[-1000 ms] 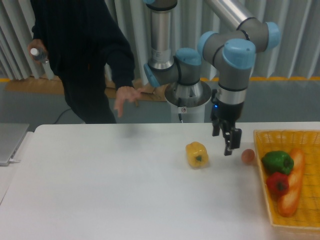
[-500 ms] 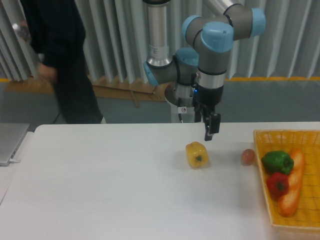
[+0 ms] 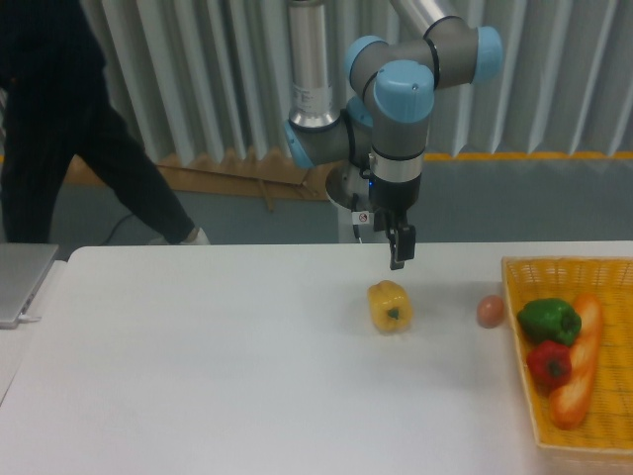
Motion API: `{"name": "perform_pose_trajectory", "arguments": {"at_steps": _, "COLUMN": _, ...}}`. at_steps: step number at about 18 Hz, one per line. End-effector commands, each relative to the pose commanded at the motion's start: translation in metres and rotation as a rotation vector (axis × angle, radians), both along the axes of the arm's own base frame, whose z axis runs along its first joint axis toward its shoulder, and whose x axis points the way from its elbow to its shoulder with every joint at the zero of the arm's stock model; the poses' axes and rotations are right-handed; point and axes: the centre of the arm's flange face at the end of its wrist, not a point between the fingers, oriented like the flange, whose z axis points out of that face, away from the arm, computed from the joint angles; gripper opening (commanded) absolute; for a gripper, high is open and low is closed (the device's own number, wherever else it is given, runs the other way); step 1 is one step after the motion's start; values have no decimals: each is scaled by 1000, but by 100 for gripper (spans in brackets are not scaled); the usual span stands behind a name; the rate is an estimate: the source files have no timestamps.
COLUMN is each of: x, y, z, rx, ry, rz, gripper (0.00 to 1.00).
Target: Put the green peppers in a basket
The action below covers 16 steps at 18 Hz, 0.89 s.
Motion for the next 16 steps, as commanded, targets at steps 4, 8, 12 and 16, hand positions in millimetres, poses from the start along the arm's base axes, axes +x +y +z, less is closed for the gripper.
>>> {"name": "perform_pose_trajectory", "arguments": {"at_steps": 4, "x": -1, "y": 4, "z": 39, "rx": 29, "ry": 32, "rz": -6, "gripper": 100}}
{"name": "perform_pose_trajectory", "arguments": {"at_steps": 8, "x": -4, "y": 7, "z": 44, "rx": 46, "ry": 43, "rz": 0, "gripper": 100}}
{"name": "perform_pose_trajectory", "arguments": {"at_steps": 12, "x": -1, "y": 19, "z": 41, "rx": 37, "ry": 65, "rz": 7, "gripper": 100}}
{"name": "perform_pose_trajectory", "arguments": {"at_steps": 16, "x": -4, "y": 19, "z": 45, "rx": 20, "ry": 88, "rz": 1, "gripper": 100}}
